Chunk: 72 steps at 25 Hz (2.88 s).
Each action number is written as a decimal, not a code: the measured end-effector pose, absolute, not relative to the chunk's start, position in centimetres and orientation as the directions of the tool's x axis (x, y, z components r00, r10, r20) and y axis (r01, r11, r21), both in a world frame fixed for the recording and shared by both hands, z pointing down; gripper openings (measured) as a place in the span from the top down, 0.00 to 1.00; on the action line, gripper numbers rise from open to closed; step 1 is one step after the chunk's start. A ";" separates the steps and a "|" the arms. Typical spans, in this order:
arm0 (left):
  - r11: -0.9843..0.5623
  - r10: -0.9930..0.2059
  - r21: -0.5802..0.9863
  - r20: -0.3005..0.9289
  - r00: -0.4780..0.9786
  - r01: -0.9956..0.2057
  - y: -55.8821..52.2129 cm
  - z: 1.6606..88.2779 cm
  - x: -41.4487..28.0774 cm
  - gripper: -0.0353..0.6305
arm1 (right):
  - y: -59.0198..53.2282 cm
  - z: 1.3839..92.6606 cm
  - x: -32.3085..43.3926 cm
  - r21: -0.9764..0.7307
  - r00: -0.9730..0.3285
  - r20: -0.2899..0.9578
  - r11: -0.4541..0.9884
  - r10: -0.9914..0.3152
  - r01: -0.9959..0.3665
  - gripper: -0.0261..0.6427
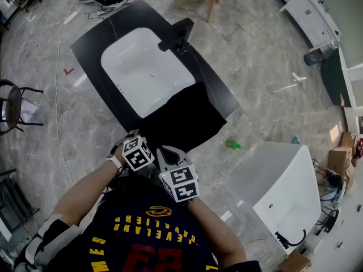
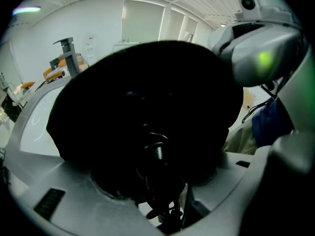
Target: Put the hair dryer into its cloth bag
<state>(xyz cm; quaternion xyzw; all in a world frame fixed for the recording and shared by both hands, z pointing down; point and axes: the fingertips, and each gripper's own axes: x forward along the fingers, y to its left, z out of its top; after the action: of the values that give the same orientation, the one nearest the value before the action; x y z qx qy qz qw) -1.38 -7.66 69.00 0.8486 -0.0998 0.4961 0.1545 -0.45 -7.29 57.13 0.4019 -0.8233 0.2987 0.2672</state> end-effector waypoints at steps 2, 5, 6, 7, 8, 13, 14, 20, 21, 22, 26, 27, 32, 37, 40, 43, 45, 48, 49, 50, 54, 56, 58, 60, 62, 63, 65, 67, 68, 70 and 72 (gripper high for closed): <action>-0.940 -0.033 0.139 0.872 0.489 -0.311 -7.8 68.8 -1.3 0.58 | -7.4 57.0 -0.2 -0.273 -0.529 0.681 0.495 -0.507 -0.825 0.94; -0.951 -0.094 0.075 0.854 0.512 -0.300 -8.4 68.2 -1.3 0.47 | -7.5 57.0 0.1 -0.266 -0.519 0.684 0.486 -0.513 -0.832 0.94; -0.950 -0.106 0.069 0.845 0.524 -0.304 -8.4 68.0 -1.6 0.43 | -7.5 57.0 0.1 -0.266 -0.516 0.684 0.483 -0.515 -0.834 0.94; -0.948 -0.112 0.072 0.838 0.535 -0.311 -8.3 67.8 -2.0 0.40 | -7.5 57.0 0.1 -0.267 -0.515 0.684 0.479 -0.517 -0.836 0.94; -0.944 -0.115 0.079 0.832 0.542 -0.321 -8.1 67.6 -2.7 0.40 | -7.5 57.0 0.2 -0.268 -0.513 0.684 0.475 -0.519 -0.838 0.94; -0.911 -0.095 0.151 0.828 0.553 -0.384 -6.5 67.9 -7.0 0.40 | -7.6 56.9 0.4 -0.269 -0.505 0.682 0.461 -0.529 -0.846 0.94; -0.905 -0.077 0.174 0.830 0.552 -0.388 -6.0 68.2 -7.6 0.40 | -7.7 57.0 0.5 -0.269 -0.502 0.682 0.456 -0.532 -0.848 0.94; -0.896 -0.045 0.207 0.838 0.544 -0.393 -4.5 69.1 -9.0 0.68 | -7.9 56.9 0.9 -0.268 -0.485 0.683 0.431 -0.546 -0.862 0.94; -0.895 -0.056 0.199 0.838 0.543 -0.400 -4.6 69.1 -9.1 0.73 | -7.9 56.8 0.8 -0.267 -0.485 0.683 0.431 -0.547 -0.862 0.94; -0.893 -0.063 0.196 0.837 0.543 -0.405 -4.6 69.0 -9.1 0.74 | -7.8 56.8 0.8 -0.267 -0.486 0.682 0.433 -0.546 -0.861 0.94; -0.897 -0.083 0.183 0.824 0.560 -0.403 -4.7 68.4 -8.7 0.75 | -7.4 56.7 0.1 -0.272 -0.505 0.677 0.456 -0.535 -0.847 0.94; -0.896 -0.090 0.182 0.820 0.566 -0.405 -4.9 68.1 -8.5 0.76 | -7.3 56.7 -0.1 -0.274 -0.510 0.676 0.460 -0.532 -0.844 0.94; -0.890 -0.111 0.179 0.808 0.579 -0.420 -6.0 67.5 -7.0 0.77 | -7.0 56.7 -1.0 -0.284 -0.527 0.672 0.476 -0.519 -0.832 0.94; -0.896 -0.117 0.167 0.805 0.582 -0.411 -7.0 67.8 -4.9 0.77 | -7.0 56.8 -1.4 -0.285 -0.536 0.671 0.488 -0.512 -0.825 0.94; -0.896 -0.117 0.167 0.806 0.581 -0.412 -7.5 67.9 -3.6 0.77 | -7.0 56.7 -1.4 -0.290 -0.539 0.669 0.488 -0.512 -0.824 0.94; -0.896 -0.110 0.171 0.807 0.581 -0.409 -7.9 68.2 -2.6 0.77 | -6.9 56.6 -1.5 -0.291 -0.542 0.667 0.491 -0.511 -0.821 0.94; -0.895 -0.106 0.177 0.806 0.582 -0.408 -8.2 68.3 -2.1 0.77 | -6.8 56.6 -1.5 -0.291 -0.543 0.667 0.492 -0.510 -0.820 0.94; -0.890 -0.106 0.187 0.802 0.588 -0.416 -8.5 68.3 -1.4 0.77 | -6.6 56.7 -1.5 -0.293 -0.544 0.667 0.492 -0.509 -0.820 0.94; -0.888 -0.106 0.190 0.801 0.589 -0.419 -8.5 68.4 -1.2 0.77 | -6.5 56.7 -1.5 -0.294 -0.544 0.667 0.492 -0.509 -0.820 0.94; -0.888 -0.106 0.191 0.801 0.590 -0.419 -8.6 68.4 -1.0 0.77 | -6.5 56.7 -1.5 -0.293 -0.544 0.667 0.492 -0.509 -0.820 0.94; -0.890 -0.105 0.190 0.799 0.593 -0.414 -8.8 68.7 -0.3 0.77 | -6.6 56.9 -1.0 -0.297 -0.539 0.669 0.481 -0.512 -0.825 0.94; -0.889 -0.105 0.197 0.791 0.602 -0.414 -8.9 68.8 -0.1 0.77 | -6.7 57.0 -0.8 -0.301 -0.539 0.670 0.477 -0.510 -0.826 0.94; -0.888 -0.102 0.207 0.782 0.615 -0.411 -8.8 68.8 0.1 0.76 | -6.7 57.0 -0.9 -0.300 -0.540 0.670 0.480 -0.509 -0.825 0.94; -0.892 -0.100 0.206 0.777 0.621 -0.402 -8.6 68.6 0.0 0.76 | -6.6 57.1 -1.0 -0.298 -0.540 0.671 0.483 -0.507 -0.823 0.94; -0.900 -0.106 0.186 0.784 0.612 -0.394 -8.3 68.5 -0.7 0.72 | -6.6 57.3 -1.1 -0.298 -0.540 0.674 0.485 -0.504 -0.823 0.94; -0.901 -0.109 0.179 0.787 0.607 -0.395 -8.1 68.3 -1.4 0.71 | -6.5 57.3 -1.1 -0.298 -0.541 0.675 0.486 -0.502 -0.822 0.94; -0.892 -0.122 0.179 0.788 0.603 -0.414 -7.8 67.9 -3.5 0.71 | -6.5 57.5 -1.2 -0.295 -0.542 0.678 0.492 -0.496 -0.819 0.94; -0.872 -0.157 0.175 0.785 0.599 -0.457 -7.9 67.2 -6.1 0.71 | -6.5 58.0 -1.3 -0.286 -0.543 0.689 0.508 -0.480 -0.813 0.94; -0.860 -0.184 0.165 0.783 0.594 -0.483 -8.1 66.8 -7.5 0.71 | -6.5 58.5 -1.5 -0.279 -0.543 0.699 0.521 -0.466 -0.807 0.94; -0.834 -0.243 0.137 0.780 0.577 -0.535 -8.8 65.8 -10.2 0.71 | -6.2 59.8 -2.1 -0.264 -0.546 0.722 0.561 -0.424 -0.785 0.94; -0.805 -0.311 0.097 0.772 0.555 -0.586 -9.7 64.2 -12.6 0.71 | -5.6 60.7 -2.7 -0.247 -0.543 0.747 0.599 -0.383 -0.762 0.93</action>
<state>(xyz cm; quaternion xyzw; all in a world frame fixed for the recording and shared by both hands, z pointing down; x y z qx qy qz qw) -12.63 -9.75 64.18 0.8643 -0.2594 0.3941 0.1743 -2.73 -5.65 60.74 0.3447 -0.8306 0.2858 0.3310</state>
